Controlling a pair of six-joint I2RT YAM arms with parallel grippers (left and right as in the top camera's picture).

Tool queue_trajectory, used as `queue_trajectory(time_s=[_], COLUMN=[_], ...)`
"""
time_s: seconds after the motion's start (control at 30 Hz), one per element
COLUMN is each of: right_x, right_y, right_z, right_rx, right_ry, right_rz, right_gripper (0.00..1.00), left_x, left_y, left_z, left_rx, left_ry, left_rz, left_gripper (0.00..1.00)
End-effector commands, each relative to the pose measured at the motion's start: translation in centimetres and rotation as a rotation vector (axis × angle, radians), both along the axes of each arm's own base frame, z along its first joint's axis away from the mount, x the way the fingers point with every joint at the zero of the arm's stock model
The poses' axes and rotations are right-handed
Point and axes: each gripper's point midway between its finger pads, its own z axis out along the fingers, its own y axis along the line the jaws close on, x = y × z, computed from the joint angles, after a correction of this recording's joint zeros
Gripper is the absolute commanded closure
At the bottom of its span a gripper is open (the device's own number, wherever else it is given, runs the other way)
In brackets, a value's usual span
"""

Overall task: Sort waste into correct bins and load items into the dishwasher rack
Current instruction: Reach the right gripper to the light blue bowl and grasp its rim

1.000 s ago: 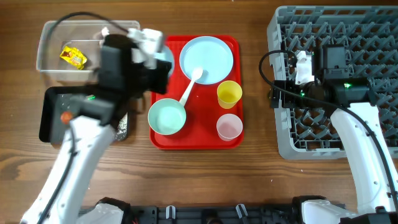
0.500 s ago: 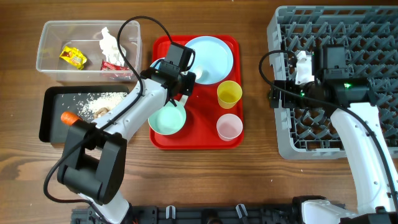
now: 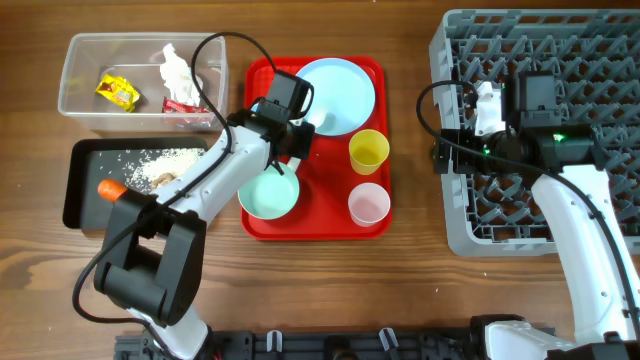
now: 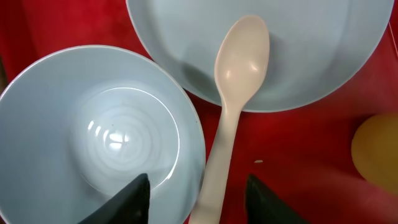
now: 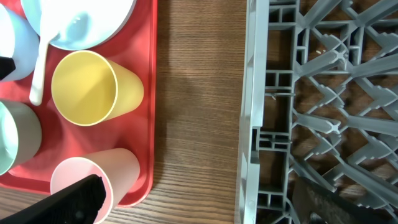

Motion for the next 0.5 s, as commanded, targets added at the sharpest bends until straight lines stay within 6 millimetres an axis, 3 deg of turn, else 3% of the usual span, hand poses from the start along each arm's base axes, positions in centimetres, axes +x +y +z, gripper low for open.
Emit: queue_trajectory(time_s=[0.0,0.13,0.23,0.3,0.37,0.47], right_x=[0.4,0.6,1.2,1.8,2.3,2.8], right_y=[0.0,2.0,4.3,6.2,8.9,14.5], right_z=[0.1,1.5,3.8,5.4,6.5,7.0], right_rx=[-0.010,0.057,0.118,0.158,0.213,0.275], right_ry=[-0.007,-0.041,-0.096,-0.145,-0.193,-0.239], right_rz=[-0.008,0.089,0.151,0.176,0.213,0.297], right_gripper=[0.01,0.02,0.02,0.02,0.02,0.02], left_x=[1.3,2.2,1.7,0.8,-0.3,-1.8], left_y=[0.8,2.6,5.5,7.8,10.3,13.9], left_z=[2.0,7.6,13.3,15.5,16.7,16.1], left_rx=[-0.078,-0.126,-0.186,-0.213,-0.216,-0.182], left_ry=[-0.019,-0.091,-0.162,-0.187,-0.188,-0.134], left_rz=[0.138,0.201,0.299,0.370,0.436,0.526], left_gripper=[0.50,0.44,0.27,0.12,0.00,0.00])
